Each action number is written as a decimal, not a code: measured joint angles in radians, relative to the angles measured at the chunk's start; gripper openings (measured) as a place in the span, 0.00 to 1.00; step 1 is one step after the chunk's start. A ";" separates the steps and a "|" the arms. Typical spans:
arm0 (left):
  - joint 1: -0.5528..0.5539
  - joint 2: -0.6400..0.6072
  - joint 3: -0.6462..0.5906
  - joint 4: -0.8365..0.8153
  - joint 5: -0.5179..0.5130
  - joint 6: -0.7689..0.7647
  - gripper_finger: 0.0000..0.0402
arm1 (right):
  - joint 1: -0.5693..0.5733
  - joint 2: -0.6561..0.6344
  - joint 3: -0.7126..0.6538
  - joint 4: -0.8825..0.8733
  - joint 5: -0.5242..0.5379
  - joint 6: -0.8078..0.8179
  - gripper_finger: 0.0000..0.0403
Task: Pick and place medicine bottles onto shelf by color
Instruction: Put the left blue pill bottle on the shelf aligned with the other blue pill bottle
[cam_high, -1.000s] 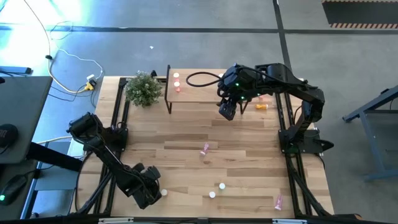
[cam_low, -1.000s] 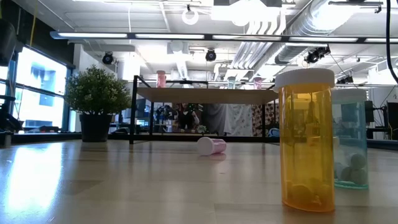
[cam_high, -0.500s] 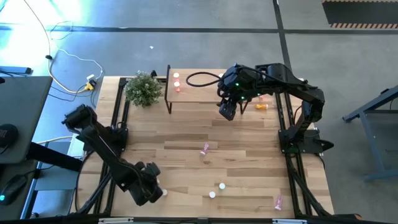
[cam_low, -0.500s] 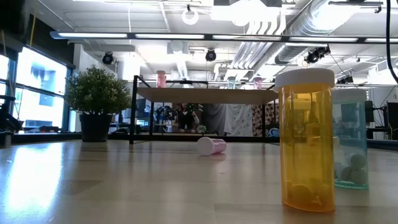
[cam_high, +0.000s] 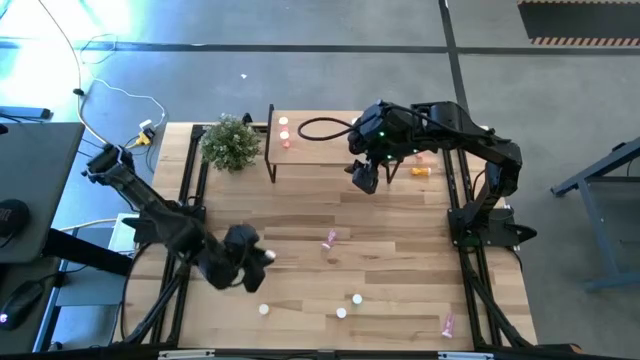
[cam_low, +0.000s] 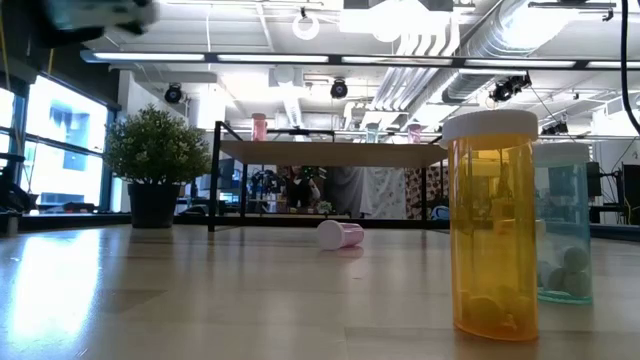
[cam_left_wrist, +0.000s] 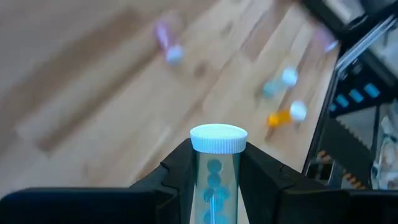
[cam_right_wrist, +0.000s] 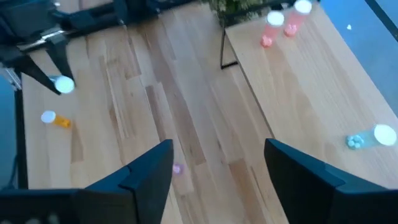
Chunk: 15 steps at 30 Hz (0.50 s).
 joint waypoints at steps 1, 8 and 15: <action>0.019 -0.017 0.000 0.019 -0.010 0.041 0.23 | 0.000 0.000 0.000 0.010 -0.022 0.000 0.63; 0.153 -0.125 0.000 0.167 -0.044 0.354 0.23 | 0.016 0.000 0.000 0.133 -0.206 -0.021 0.64; 0.287 -0.217 0.001 0.327 -0.014 0.640 0.23 | 0.087 0.000 0.000 0.228 -0.135 -0.045 0.64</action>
